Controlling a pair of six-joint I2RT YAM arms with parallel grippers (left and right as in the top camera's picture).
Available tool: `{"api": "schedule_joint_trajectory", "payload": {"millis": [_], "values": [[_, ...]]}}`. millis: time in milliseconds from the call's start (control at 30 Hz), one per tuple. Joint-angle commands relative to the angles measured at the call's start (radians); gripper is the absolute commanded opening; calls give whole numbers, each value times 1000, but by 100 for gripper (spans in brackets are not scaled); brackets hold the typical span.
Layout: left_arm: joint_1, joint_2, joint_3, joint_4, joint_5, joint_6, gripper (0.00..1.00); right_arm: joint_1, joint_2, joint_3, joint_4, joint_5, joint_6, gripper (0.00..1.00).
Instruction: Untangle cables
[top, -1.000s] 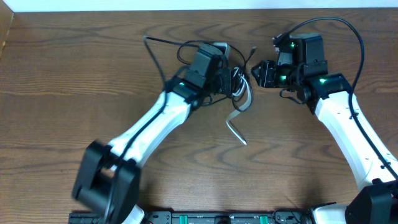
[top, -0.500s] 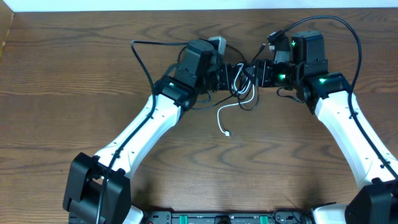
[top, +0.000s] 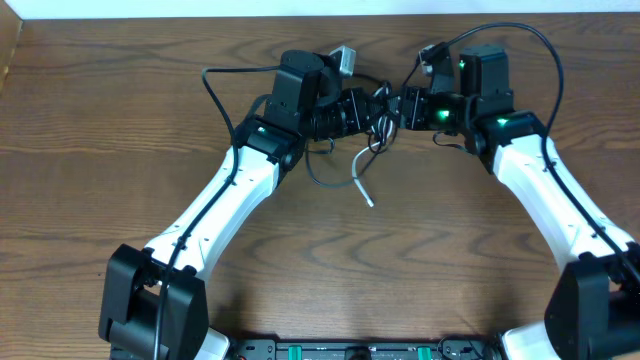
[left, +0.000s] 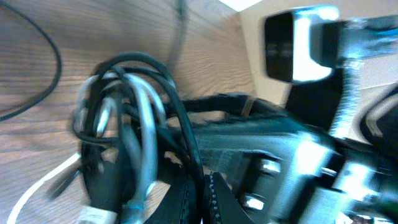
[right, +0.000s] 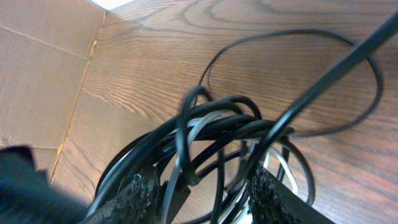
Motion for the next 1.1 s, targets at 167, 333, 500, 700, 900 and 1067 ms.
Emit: {"api": "schedule_joint_trajectory", "payload": {"millis": [167,333,500,700,900,1067], "values": [[6,-10,5,123,195,-115,7,26,76,11,69,-49,112,41],[54,-10,5,253,276,-213,7,10,85,11,35,2,111,40],[116,-10,5,510,366,-402,7,4,96,11,-10,75,109,39],[184,-10,5,809,394,-625,7,-2,124,11,-56,125,98,38],[240,-10,5,943,405,-735,7,-10,172,10,-67,99,60,34],[243,-10,5,943,418,-739,7,-15,174,11,-47,63,-7,33]]}}
